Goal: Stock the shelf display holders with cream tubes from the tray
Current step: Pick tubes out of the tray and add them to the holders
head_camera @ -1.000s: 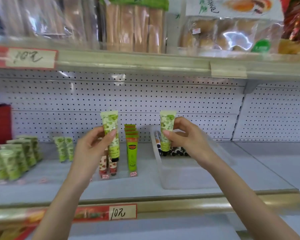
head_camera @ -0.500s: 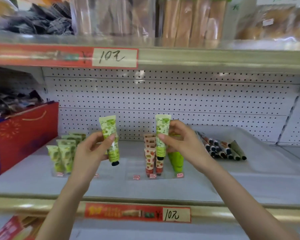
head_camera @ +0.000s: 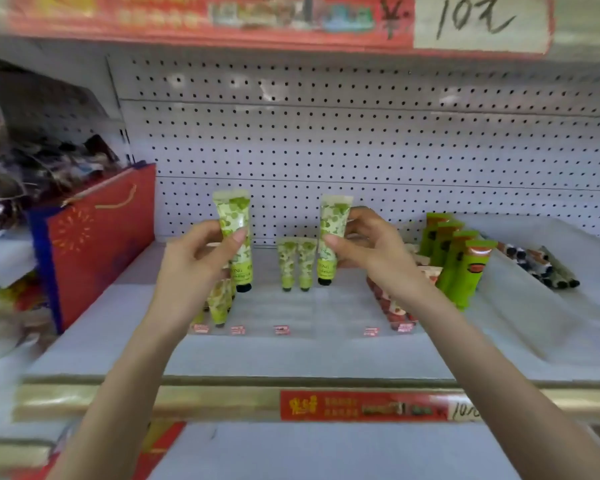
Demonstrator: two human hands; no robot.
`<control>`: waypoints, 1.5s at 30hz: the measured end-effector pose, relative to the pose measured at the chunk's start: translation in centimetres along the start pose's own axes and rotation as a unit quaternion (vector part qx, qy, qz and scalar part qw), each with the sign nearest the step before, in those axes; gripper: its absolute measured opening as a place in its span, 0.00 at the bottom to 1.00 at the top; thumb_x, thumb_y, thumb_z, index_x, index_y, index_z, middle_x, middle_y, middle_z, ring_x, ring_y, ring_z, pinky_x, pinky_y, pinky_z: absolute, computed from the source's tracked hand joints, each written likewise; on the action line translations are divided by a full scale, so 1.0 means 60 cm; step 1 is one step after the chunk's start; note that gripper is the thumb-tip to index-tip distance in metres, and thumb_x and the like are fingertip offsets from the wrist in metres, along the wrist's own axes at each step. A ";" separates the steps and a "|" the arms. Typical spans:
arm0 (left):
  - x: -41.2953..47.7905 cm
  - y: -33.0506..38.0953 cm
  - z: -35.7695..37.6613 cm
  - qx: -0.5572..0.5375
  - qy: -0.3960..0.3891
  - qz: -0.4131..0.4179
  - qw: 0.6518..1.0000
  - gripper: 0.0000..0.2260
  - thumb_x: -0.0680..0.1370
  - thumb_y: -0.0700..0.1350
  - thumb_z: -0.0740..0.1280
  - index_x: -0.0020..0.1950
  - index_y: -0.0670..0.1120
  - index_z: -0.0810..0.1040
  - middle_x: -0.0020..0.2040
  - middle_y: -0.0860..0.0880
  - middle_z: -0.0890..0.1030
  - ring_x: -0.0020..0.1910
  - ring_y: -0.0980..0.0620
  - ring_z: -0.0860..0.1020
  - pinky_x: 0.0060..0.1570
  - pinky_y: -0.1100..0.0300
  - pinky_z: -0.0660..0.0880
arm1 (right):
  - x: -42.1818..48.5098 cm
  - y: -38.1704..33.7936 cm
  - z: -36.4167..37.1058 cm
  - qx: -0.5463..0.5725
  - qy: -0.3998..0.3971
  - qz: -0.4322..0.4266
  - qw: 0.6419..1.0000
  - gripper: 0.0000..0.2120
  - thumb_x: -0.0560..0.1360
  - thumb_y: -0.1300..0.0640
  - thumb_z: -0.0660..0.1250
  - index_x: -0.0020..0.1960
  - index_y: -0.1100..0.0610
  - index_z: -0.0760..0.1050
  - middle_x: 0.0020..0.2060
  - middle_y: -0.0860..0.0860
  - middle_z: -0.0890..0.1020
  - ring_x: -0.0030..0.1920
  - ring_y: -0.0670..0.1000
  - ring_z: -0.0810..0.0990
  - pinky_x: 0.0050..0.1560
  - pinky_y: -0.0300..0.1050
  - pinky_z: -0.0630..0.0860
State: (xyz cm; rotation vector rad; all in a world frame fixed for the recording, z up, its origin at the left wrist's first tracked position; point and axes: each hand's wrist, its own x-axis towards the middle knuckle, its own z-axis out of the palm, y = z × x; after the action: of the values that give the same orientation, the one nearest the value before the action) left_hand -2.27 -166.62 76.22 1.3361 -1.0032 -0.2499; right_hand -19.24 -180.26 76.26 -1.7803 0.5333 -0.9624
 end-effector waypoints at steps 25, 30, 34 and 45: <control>0.049 -0.081 -0.014 -0.041 -0.013 -0.071 0.997 0.03 0.72 0.48 0.69 0.44 0.50 0.80 0.37 0.58 0.81 0.36 0.62 0.78 0.35 0.66 0.75 | 0.093 0.184 0.112 -0.082 0.016 0.059 0.995 0.10 0.71 0.64 0.72 0.50 0.60 0.75 0.43 0.50 0.82 0.44 0.50 0.81 0.45 0.39 0.77; 0.050 -0.084 -0.013 -0.047 -0.018 -0.077 0.996 0.05 0.72 0.49 0.69 0.46 0.51 0.80 0.38 0.57 0.82 0.36 0.61 0.79 0.35 0.67 0.76 | 0.091 0.200 0.119 -0.104 0.012 0.058 0.993 0.12 0.70 0.62 0.73 0.52 0.59 0.75 0.46 0.51 0.82 0.48 0.51 0.82 0.52 0.45 0.79; 0.050 -0.085 -0.013 -0.052 -0.024 -0.075 0.996 0.04 0.73 0.47 0.69 0.47 0.51 0.80 0.37 0.58 0.82 0.36 0.62 0.79 0.34 0.68 0.75 | 0.088 0.204 0.121 -0.108 0.014 0.059 0.992 0.13 0.71 0.61 0.72 0.54 0.59 0.75 0.47 0.50 0.82 0.48 0.50 0.81 0.52 0.41 0.78; 0.045 -0.085 -0.013 -0.051 -0.027 -0.076 0.995 0.03 0.73 0.47 0.69 0.46 0.51 0.80 0.40 0.55 0.82 0.36 0.62 0.79 0.33 0.69 0.73 | 0.082 0.205 0.118 -0.106 0.021 0.056 0.993 0.14 0.71 0.60 0.72 0.55 0.60 0.75 0.47 0.49 0.81 0.46 0.45 0.80 0.48 0.31 0.75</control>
State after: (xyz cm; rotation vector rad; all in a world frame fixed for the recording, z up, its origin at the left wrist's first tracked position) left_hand 1.80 -169.34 73.01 1.3197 -0.9231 -0.4479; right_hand -9.74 -184.80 65.57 -1.8990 0.7777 -0.8925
